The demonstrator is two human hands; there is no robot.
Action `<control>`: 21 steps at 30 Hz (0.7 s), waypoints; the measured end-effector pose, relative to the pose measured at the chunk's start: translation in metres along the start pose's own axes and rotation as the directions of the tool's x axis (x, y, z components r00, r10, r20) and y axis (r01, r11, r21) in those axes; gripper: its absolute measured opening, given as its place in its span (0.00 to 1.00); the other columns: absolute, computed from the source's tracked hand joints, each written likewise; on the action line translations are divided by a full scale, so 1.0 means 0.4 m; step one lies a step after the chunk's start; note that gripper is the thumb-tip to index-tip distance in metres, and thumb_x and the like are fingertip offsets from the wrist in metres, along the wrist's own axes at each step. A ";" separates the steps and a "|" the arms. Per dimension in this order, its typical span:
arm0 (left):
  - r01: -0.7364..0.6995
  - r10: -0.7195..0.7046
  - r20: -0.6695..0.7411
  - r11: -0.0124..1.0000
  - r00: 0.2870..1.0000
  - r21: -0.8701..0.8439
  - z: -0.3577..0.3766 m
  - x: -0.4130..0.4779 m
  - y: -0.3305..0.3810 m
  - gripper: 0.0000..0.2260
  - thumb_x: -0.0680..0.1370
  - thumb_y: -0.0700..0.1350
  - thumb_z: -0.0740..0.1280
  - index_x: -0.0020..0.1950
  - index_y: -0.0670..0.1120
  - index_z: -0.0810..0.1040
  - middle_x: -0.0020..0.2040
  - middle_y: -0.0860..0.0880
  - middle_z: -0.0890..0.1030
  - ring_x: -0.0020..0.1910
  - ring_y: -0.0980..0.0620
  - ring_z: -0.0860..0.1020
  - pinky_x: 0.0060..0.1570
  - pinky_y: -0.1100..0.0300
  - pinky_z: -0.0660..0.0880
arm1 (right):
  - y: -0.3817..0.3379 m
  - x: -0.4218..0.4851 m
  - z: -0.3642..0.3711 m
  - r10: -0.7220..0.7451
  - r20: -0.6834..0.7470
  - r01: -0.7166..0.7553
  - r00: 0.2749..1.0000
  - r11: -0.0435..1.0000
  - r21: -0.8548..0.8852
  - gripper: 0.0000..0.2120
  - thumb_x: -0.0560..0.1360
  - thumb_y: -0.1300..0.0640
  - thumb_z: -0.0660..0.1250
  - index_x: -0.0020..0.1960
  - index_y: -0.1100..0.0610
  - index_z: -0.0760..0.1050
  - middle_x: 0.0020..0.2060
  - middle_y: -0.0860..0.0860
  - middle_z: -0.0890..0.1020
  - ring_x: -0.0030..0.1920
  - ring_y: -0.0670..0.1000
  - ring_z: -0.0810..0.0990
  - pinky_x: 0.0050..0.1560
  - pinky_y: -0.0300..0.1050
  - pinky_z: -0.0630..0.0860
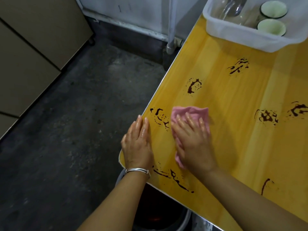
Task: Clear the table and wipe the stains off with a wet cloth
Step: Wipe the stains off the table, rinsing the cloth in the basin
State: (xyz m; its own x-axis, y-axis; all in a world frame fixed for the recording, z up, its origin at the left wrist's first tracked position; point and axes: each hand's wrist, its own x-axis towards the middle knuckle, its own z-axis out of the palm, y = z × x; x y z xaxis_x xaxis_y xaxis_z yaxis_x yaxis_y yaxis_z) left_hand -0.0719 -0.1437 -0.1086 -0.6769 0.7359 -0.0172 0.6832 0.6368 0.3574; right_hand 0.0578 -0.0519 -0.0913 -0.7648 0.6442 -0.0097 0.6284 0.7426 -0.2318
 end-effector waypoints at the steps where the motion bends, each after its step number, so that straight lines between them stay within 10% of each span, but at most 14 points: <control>1: 0.000 0.000 0.004 1.000 1.000 0.003 -0.001 0.001 0.001 0.20 0.79 0.44 0.54 0.71 0.50 0.64 0.72 0.48 0.66 0.71 0.46 0.65 0.65 0.45 0.63 | 0.021 -0.018 -0.010 -0.046 0.013 0.046 0.999 0.999 0.014 0.25 0.74 0.51 0.53 0.70 0.54 0.65 0.69 0.52 0.70 0.72 0.56 0.64 0.71 0.61 0.59; 8: -0.045 0.049 -0.068 0.997 0.997 0.065 0.000 0.008 0.005 0.21 0.75 0.45 0.53 0.67 0.46 0.71 0.66 0.45 0.74 0.63 0.43 0.74 0.57 0.42 0.71 | 0.073 0.105 -0.042 0.363 -0.010 -0.363 0.932 0.931 0.028 0.23 0.79 0.53 0.50 0.74 0.54 0.60 0.74 0.52 0.62 0.75 0.57 0.55 0.73 0.60 0.49; 17: -0.081 0.082 -0.075 0.997 0.994 0.015 -0.001 0.007 -0.005 0.21 0.74 0.44 0.53 0.66 0.45 0.72 0.67 0.45 0.73 0.63 0.44 0.74 0.56 0.44 0.71 | 0.006 0.023 -0.004 -0.248 0.018 0.244 0.969 0.963 0.118 0.25 0.71 0.53 0.56 0.67 0.55 0.70 0.66 0.53 0.74 0.70 0.56 0.69 0.69 0.64 0.60; 21: -0.171 0.163 -0.089 0.981 0.983 -0.087 -0.008 0.011 -0.050 0.24 0.72 0.33 0.61 0.68 0.44 0.70 0.68 0.44 0.71 0.67 0.45 0.70 0.60 0.48 0.66 | 0.037 0.015 -0.005 -0.166 -0.027 0.168 0.986 0.969 0.180 0.25 0.73 0.54 0.55 0.69 0.57 0.67 0.68 0.55 0.71 0.71 0.57 0.65 0.70 0.64 0.54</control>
State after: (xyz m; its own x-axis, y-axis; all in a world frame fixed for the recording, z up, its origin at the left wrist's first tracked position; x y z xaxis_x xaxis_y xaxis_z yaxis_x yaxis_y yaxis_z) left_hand -0.0893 -0.1539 -0.1127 -0.5782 0.8064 0.1242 0.7621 0.4794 0.4352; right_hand 0.0628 -0.0366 -0.0928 -0.8545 0.5166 0.0548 0.4548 0.7949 -0.4016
